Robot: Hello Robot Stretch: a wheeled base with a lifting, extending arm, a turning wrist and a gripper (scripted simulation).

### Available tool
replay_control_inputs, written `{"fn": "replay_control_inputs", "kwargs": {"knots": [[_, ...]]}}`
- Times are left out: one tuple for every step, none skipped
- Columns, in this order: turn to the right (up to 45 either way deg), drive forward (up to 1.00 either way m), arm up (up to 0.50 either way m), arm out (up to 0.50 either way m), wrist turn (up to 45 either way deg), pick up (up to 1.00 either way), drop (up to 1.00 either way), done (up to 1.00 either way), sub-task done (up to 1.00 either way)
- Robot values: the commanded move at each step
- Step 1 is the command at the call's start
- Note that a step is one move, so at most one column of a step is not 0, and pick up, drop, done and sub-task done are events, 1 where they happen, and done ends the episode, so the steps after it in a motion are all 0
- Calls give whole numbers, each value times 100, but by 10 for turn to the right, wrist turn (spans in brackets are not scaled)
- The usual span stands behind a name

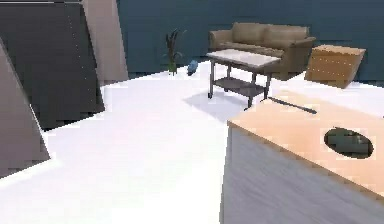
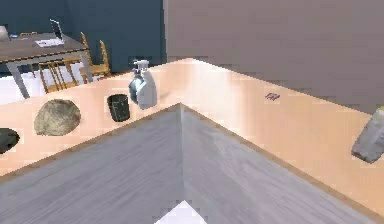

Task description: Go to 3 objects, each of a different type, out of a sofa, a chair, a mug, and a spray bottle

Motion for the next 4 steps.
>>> {"fn": "replay_control_inputs", "kwargs": {"knots": [[-210,0,0,0,0,0,0,0,0],[0,90,0,0,0,0,0,0,0],[-360,0,0,0,0,0,0,0,0],[0,5,0,0,0,0,0,0,0]]}}
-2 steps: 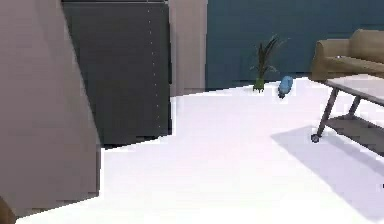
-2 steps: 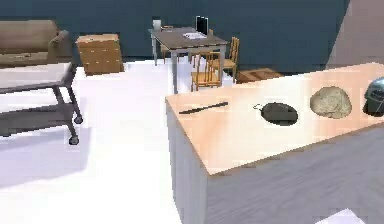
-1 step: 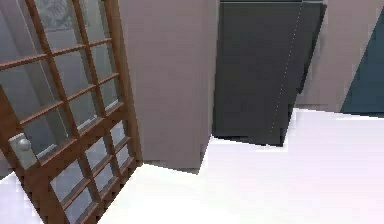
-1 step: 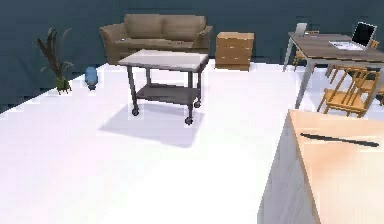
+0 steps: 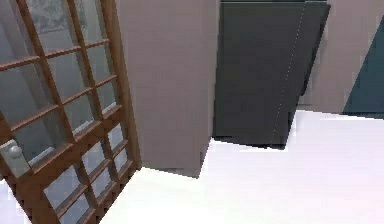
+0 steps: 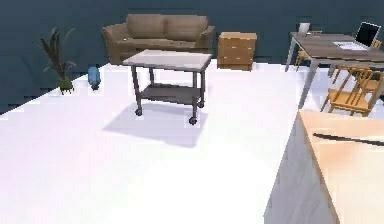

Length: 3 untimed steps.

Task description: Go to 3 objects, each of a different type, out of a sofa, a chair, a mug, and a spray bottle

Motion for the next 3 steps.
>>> {"fn": "replay_control_inputs", "kwargs": {"knots": [[450,0,0,0,0,0,0,0,0],[300,0,0,0,0,0,0,0,0],[0,30,0,0,0,0,0,0,0]]}}
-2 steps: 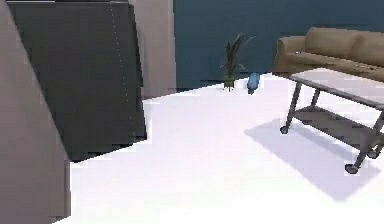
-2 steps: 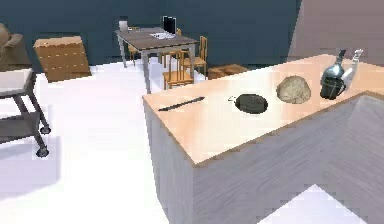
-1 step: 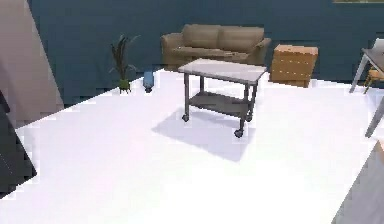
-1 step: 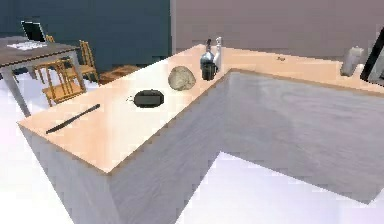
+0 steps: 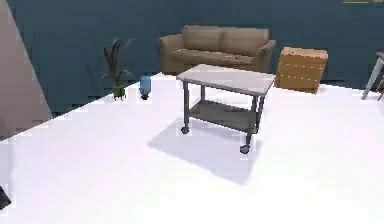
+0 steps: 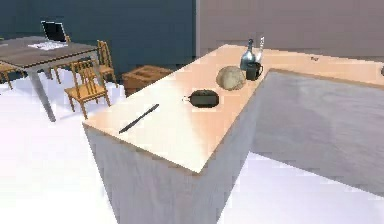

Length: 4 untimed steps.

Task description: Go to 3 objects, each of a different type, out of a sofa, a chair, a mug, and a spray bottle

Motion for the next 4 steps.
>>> {"fn": "replay_control_inputs", "kwargs": {"knots": [[270,0,0,0,0,0,0,0,0],[0,80,0,0,0,0,0,0,0],[180,0,0,0,0,0,0,0,0],[0,60,0,0,0,0,0,0,0]]}}
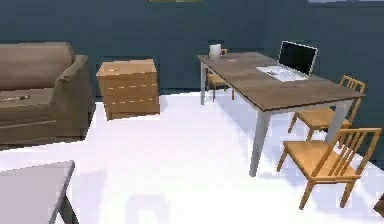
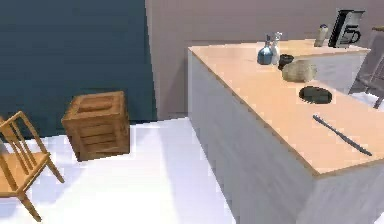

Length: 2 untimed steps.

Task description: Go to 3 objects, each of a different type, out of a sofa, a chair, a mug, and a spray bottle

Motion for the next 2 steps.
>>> {"fn": "replay_control_inputs", "kwargs": {"knots": [[450,0,0,0,0,0,0,0,0],[300,0,0,0,0,0,0,0,0]]}}
